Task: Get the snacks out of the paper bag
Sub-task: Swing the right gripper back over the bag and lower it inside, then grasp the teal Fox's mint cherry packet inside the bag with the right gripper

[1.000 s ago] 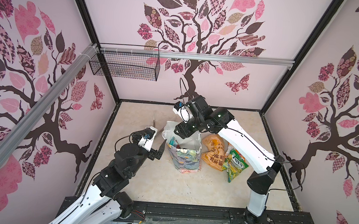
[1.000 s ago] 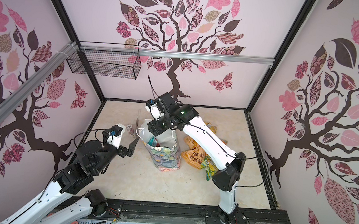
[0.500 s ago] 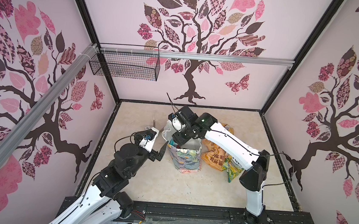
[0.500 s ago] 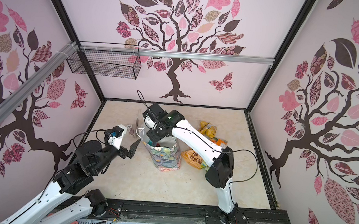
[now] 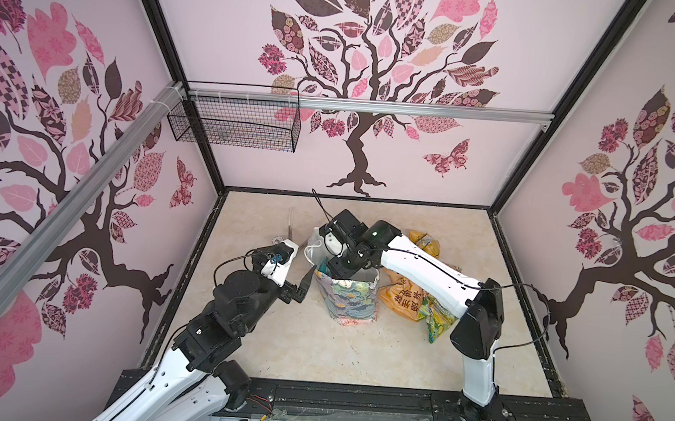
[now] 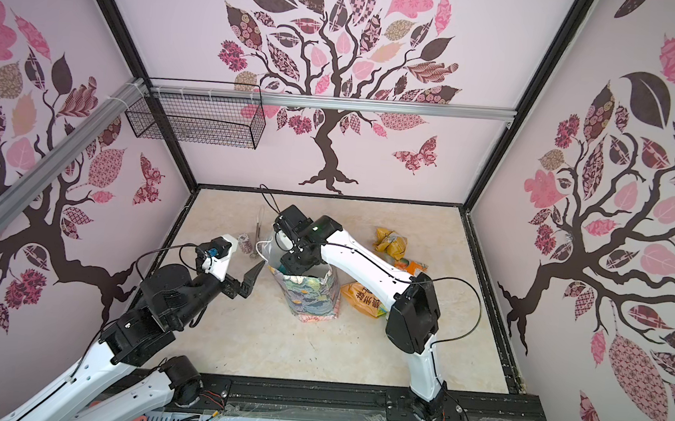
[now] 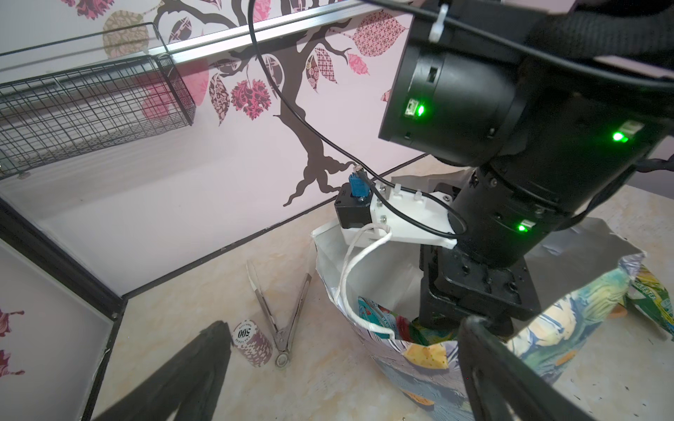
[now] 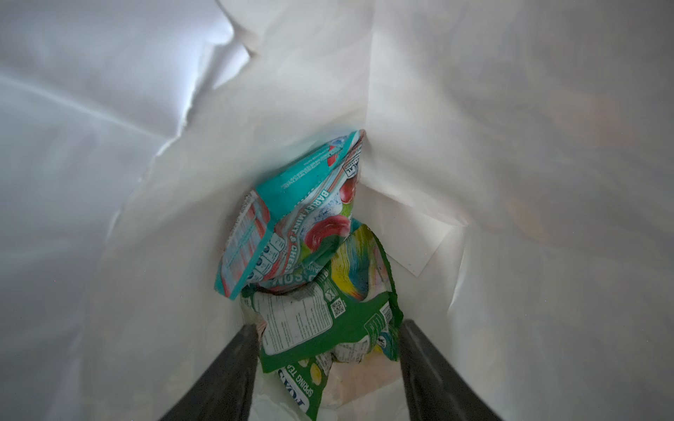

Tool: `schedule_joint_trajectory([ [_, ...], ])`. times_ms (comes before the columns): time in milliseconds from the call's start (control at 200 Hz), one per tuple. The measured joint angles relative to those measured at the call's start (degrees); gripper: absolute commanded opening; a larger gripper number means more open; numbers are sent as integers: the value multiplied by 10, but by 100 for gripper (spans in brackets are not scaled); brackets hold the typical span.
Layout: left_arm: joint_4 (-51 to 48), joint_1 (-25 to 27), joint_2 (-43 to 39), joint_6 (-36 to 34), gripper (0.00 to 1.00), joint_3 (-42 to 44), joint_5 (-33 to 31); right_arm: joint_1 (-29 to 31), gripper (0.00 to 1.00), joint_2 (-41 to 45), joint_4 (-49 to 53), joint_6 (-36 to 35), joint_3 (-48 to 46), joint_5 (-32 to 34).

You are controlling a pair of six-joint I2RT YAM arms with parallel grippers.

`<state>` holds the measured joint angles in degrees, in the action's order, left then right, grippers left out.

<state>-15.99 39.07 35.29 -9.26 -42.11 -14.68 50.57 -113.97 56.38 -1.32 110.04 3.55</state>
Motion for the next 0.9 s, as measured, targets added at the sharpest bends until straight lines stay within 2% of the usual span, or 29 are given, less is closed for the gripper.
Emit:
schedule_joint_trajectory([
  [310,0,0,-1,0,99,0,4,0,73,-31,-1,2,-9,26],
  [500,0,0,-1,0,98,0,7,0,84,-47,1,11,-14,47],
  [835,0,0,-2,-2,98,0,8,0,85,-70,-9,22,-57,73],
  [895,0,0,-2,-2,99,0,8,0,88,-73,-14,26,-60,74],
])
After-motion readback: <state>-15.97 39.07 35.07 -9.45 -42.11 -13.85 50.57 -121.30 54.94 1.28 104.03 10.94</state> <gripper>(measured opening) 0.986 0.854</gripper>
